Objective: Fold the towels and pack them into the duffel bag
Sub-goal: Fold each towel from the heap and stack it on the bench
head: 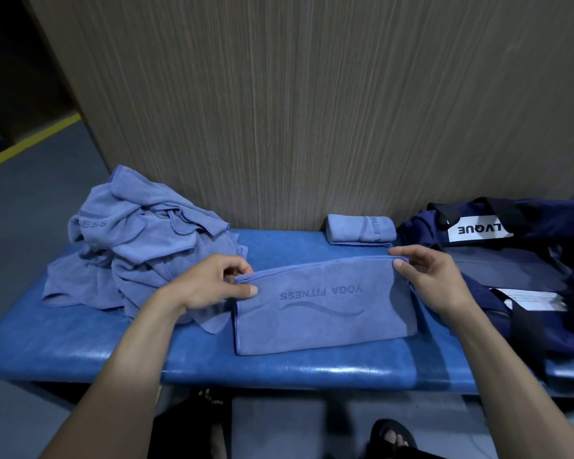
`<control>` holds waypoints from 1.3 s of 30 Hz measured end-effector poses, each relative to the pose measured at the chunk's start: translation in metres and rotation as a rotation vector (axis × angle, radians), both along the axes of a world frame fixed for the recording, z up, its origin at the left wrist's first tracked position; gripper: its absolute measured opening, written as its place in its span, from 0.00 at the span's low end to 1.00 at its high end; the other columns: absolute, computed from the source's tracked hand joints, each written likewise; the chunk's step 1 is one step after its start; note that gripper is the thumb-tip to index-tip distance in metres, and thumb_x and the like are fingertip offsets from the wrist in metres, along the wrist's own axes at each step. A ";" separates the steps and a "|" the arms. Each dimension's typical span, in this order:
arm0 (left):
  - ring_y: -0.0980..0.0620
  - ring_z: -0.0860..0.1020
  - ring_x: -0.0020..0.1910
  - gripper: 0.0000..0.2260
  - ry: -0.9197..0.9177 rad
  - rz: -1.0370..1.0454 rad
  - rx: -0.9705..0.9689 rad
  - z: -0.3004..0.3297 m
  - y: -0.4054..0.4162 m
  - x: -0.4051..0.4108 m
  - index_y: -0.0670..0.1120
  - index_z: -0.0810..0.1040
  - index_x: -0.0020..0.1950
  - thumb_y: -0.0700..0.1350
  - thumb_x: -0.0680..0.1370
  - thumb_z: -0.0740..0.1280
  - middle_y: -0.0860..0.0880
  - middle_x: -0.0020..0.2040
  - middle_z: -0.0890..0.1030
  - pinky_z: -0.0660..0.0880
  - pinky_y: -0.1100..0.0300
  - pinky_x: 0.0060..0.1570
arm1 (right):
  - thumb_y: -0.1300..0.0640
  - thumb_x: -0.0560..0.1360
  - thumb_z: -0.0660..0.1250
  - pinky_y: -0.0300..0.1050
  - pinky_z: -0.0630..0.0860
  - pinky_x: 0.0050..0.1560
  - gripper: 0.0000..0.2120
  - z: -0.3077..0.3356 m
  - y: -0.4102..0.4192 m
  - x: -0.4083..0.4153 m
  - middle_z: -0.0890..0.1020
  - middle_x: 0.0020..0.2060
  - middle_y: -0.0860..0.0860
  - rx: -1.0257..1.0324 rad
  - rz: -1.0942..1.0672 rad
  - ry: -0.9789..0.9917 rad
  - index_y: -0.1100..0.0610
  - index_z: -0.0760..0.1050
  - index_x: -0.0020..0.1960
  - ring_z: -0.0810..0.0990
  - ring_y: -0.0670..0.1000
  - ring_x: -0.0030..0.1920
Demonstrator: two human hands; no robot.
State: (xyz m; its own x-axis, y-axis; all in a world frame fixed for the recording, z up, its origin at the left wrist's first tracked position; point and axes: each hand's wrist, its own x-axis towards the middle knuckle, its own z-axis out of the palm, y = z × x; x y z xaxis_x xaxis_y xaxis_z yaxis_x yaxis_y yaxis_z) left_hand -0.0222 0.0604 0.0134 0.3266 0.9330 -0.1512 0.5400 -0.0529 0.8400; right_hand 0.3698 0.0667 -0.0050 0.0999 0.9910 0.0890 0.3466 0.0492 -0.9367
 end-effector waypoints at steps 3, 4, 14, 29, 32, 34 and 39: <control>0.56 0.73 0.38 0.08 -0.255 -0.011 -0.086 0.012 -0.014 0.004 0.41 0.77 0.45 0.36 0.75 0.75 0.49 0.39 0.76 0.69 0.66 0.39 | 0.63 0.78 0.70 0.32 0.76 0.48 0.09 0.011 -0.007 0.006 0.85 0.46 0.44 0.068 0.004 -0.190 0.50 0.83 0.52 0.82 0.44 0.47; 0.58 0.75 0.39 0.07 -0.315 -0.016 -0.106 0.014 -0.016 0.006 0.41 0.77 0.47 0.35 0.75 0.75 0.50 0.39 0.77 0.71 0.68 0.40 | 0.62 0.78 0.70 0.36 0.77 0.50 0.09 0.015 -0.009 0.009 0.85 0.47 0.44 0.078 0.006 -0.253 0.51 0.83 0.53 0.82 0.44 0.48; 0.60 0.79 0.48 0.05 -0.338 0.194 0.580 0.035 -0.002 0.019 0.46 0.82 0.53 0.38 0.79 0.69 0.57 0.47 0.84 0.74 0.67 0.52 | 0.66 0.79 0.68 0.30 0.74 0.42 0.09 0.050 -0.013 0.007 0.84 0.38 0.39 0.267 -0.043 -0.140 0.52 0.81 0.47 0.80 0.40 0.39; 0.59 0.79 0.34 0.11 0.386 -0.208 0.287 -0.019 -0.032 -0.010 0.55 0.83 0.42 0.38 0.71 0.68 0.58 0.36 0.82 0.75 0.65 0.37 | 0.61 0.69 0.71 0.28 0.70 0.41 0.09 0.015 -0.045 0.011 0.78 0.42 0.42 -0.272 0.484 -0.996 0.47 0.81 0.42 0.77 0.41 0.41; 0.56 0.80 0.38 0.11 0.291 -0.114 0.358 -0.018 -0.031 0.006 0.55 0.83 0.44 0.38 0.73 0.68 0.56 0.40 0.83 0.76 0.63 0.41 | 0.53 0.69 0.66 0.43 0.78 0.49 0.06 0.018 -0.042 0.005 0.82 0.42 0.46 -0.301 0.316 -0.973 0.44 0.74 0.35 0.82 0.51 0.45; 0.57 0.79 0.42 0.12 0.258 -0.076 0.466 -0.021 -0.026 0.027 0.54 0.82 0.46 0.37 0.75 0.68 0.56 0.43 0.83 0.74 0.65 0.44 | 0.51 0.69 0.64 0.51 0.79 0.50 0.03 0.017 -0.039 -0.006 0.82 0.43 0.49 -0.183 0.186 -0.945 0.47 0.76 0.38 0.82 0.56 0.48; 0.52 0.71 0.69 0.15 0.415 -0.160 0.526 -0.046 -0.017 0.089 0.53 0.74 0.69 0.52 0.83 0.59 0.54 0.69 0.74 0.67 0.50 0.70 | 0.49 0.82 0.59 0.54 0.67 0.71 0.21 -0.012 -0.034 -0.059 0.71 0.72 0.56 0.017 0.240 -0.896 0.57 0.72 0.72 0.68 0.59 0.73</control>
State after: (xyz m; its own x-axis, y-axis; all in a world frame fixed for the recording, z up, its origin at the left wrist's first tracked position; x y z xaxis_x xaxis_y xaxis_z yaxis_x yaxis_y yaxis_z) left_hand 0.0666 0.0437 -0.0325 0.4793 0.8617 0.1666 0.7630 -0.5029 0.4062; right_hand 0.3104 0.0329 -0.0166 -0.2207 0.9741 0.0488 0.9195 0.2245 -0.3226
